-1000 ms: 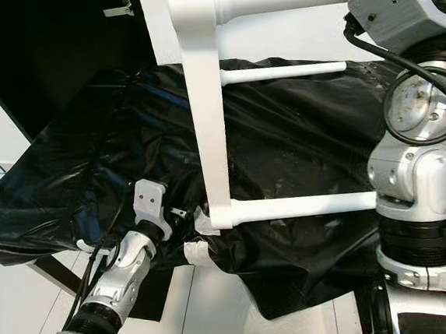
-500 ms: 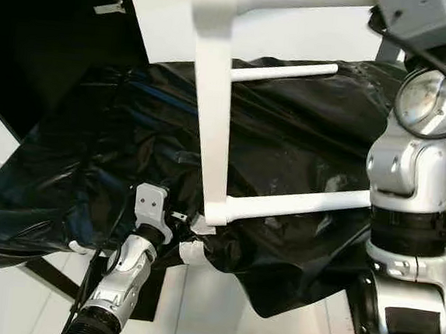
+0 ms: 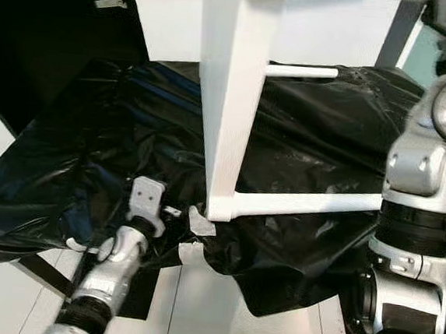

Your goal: Building children table

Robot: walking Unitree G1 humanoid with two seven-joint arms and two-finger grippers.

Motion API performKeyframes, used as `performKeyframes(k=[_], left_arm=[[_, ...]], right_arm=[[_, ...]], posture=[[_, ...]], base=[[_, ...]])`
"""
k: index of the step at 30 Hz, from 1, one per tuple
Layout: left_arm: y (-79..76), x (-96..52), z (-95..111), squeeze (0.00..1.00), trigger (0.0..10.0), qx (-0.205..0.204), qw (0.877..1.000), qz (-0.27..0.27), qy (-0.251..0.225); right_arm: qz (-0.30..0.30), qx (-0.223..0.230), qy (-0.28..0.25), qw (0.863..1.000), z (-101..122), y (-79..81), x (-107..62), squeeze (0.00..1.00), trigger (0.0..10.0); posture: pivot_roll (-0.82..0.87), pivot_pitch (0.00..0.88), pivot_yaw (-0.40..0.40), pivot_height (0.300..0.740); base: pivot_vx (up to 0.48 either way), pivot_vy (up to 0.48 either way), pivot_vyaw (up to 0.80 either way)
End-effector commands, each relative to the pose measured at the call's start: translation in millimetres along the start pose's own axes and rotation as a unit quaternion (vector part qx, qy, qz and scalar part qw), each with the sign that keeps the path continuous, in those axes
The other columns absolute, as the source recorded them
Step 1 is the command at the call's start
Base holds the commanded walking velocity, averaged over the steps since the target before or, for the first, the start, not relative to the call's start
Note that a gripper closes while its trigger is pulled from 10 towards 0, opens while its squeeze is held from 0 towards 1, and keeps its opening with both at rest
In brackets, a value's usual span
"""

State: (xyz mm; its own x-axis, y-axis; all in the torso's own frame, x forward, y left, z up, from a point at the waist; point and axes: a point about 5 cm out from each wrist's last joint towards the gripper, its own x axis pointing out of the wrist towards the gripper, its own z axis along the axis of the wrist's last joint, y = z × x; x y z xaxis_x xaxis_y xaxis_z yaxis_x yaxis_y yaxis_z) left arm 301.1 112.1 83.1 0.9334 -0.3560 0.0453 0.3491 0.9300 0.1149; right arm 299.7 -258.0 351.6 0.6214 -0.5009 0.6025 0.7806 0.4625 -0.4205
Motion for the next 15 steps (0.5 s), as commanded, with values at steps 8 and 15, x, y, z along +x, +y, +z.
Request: performKeyframes(k=[8, 15], left_arm=[[49.6, 1.5, 2.8, 0.00, 10.0, -0.012, 0.960, 0.278, 0.018], [44.1, -1.8, -6.7, 0.00, 10.0, -0.032, 0.960, 0.277, 0.037]], right_arm=[[-0.001, 0.118, 0.173, 0.978, -62.7, -3.2, -3.1, 0.00, 0.0], [-0.032, 0.156, 0.284, 0.946, -114.3, -1.4, -16.8, 0.00, 0.0]], posture=[[0.03, 0.000, 0.086, 0.740], [0.04, 0.000, 0.081, 0.740]], base=[[0.000, 0.000, 0.00], [0.000, 0.000, 0.00]])
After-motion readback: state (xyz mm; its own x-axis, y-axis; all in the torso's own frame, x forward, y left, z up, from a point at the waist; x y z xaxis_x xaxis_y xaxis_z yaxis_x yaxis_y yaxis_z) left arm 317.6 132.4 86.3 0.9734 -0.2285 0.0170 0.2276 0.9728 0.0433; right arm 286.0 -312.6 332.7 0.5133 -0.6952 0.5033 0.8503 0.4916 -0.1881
